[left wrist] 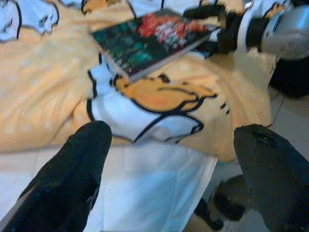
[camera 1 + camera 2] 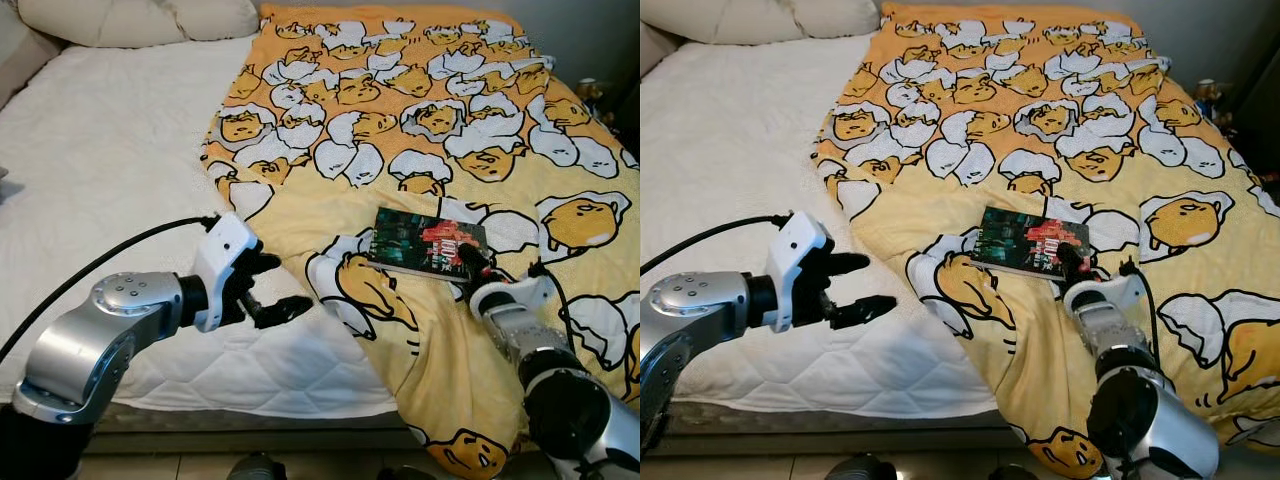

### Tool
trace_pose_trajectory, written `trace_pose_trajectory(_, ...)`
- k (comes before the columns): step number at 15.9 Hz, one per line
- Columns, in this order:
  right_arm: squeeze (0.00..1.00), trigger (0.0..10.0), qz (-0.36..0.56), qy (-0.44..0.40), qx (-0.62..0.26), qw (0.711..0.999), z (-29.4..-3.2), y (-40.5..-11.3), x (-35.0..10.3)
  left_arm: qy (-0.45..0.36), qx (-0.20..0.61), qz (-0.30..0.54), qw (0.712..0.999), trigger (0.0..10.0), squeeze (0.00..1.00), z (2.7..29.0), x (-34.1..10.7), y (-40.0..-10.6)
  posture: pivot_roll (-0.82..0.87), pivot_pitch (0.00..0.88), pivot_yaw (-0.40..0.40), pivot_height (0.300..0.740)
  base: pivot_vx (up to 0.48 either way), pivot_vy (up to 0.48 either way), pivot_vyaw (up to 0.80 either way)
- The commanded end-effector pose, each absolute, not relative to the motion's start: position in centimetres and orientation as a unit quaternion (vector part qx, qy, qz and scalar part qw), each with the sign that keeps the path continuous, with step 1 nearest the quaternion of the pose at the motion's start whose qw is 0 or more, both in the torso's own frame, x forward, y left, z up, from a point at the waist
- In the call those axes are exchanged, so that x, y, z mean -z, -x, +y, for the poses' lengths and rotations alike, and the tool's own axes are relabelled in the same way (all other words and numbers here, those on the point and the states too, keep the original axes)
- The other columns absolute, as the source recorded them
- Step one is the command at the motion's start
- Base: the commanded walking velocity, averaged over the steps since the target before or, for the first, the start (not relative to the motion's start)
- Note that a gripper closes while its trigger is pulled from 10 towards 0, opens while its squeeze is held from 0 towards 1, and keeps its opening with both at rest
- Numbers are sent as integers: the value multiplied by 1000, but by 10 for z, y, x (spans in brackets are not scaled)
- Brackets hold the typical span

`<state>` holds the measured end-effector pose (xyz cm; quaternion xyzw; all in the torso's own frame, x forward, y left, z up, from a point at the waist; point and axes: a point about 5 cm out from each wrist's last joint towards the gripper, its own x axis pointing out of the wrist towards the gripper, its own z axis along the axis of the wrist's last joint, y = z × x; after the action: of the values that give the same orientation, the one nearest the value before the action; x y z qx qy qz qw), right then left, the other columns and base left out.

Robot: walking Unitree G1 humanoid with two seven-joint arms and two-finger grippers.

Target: Clean up the room

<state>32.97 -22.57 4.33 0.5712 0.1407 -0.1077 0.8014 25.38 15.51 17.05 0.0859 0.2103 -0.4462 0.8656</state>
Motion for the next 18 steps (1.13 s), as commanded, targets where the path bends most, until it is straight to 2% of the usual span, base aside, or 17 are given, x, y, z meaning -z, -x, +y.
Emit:
trace_pose_trajectory(1, 0, 0, 131, -581, 105, 796, -222, -332, -45, -94, 443, 216, 865, 10000, 0, 156, -171, -252, 205, 93, 50, 740, 0, 0, 0)
trace_pose_trajectory(18, 0, 0, 101, -595, 104, 791, -229, -331, -47, -88, 445, 218, 864, 10000, 0, 150, -168, -253, 185, 68, 54, 740, 0, 0, 0)
